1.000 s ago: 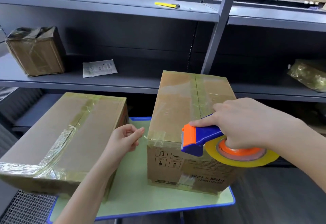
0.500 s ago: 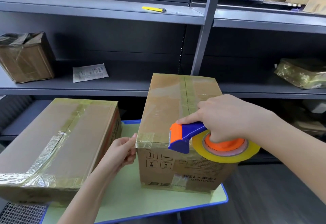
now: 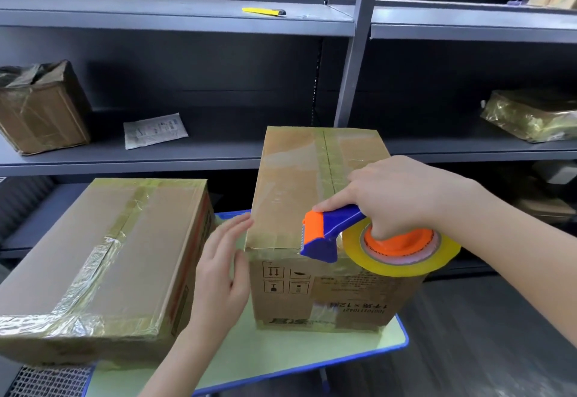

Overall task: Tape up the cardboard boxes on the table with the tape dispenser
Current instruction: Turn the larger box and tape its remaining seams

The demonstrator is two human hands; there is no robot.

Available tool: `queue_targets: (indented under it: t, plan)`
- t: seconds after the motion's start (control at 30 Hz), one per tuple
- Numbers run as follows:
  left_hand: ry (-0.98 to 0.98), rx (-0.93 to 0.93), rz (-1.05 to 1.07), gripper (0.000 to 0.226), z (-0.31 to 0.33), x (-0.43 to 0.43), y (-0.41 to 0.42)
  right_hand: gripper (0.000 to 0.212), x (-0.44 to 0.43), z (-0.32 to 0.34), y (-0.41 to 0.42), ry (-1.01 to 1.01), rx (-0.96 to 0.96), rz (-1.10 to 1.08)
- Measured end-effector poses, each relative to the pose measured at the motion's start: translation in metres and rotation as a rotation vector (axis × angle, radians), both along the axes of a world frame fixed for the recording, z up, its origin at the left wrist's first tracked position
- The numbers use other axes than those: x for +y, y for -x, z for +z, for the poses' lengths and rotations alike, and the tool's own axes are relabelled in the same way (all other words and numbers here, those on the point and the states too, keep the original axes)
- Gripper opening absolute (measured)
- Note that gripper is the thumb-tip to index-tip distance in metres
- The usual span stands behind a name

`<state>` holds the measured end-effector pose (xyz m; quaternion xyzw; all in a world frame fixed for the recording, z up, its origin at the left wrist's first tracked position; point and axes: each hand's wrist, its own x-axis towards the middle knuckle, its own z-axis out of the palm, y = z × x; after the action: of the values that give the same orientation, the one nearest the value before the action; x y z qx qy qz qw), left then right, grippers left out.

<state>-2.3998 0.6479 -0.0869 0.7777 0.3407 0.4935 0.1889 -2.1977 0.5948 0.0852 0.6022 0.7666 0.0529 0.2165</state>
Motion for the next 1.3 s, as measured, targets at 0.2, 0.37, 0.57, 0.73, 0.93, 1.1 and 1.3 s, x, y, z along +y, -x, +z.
queue_targets:
  t: [0.2, 0.37, 0.57, 0.73, 0.93, 1.1, 1.3]
  plan:
    - [-0.394, 0.407, -0.042, 0.042, -0.018, 0.007, -0.016, 0.076, 0.003, 0.000, 0.005, 0.001, -0.019, -0.023]
    - [-0.387, 0.399, 0.009, 0.037, -0.018, 0.019, -0.004, 0.075, 0.014, 0.000, 0.017, 0.000, -0.034, -0.016]
    - [-0.272, 0.427, 0.008, 0.038, -0.015, 0.049, 0.025, 0.069, 0.042, 0.000, 0.043, -0.009, 0.005, 0.009]
    - [-0.214, 0.413, -0.011, 0.042, -0.011, 0.045, 0.022, 0.070, 0.037, 0.002, 0.038, 0.026, 0.039, -0.035]
    - [-0.119, 0.423, -0.024, 0.048, -0.005, 0.035, 0.013, 0.074, 0.007, 0.000, 0.014, -0.026, 0.172, -0.054]
    - [-0.083, 0.393, 0.017, 0.048, -0.003, 0.033, 0.013, 0.080, -0.017, -0.001, -0.027, 0.064, 0.246, -0.135]
    - [-0.080, 0.422, 0.016, 0.050, -0.003, 0.027, 0.003, 0.082, -0.030, 0.000, -0.054, 0.015, 0.245, -0.083]
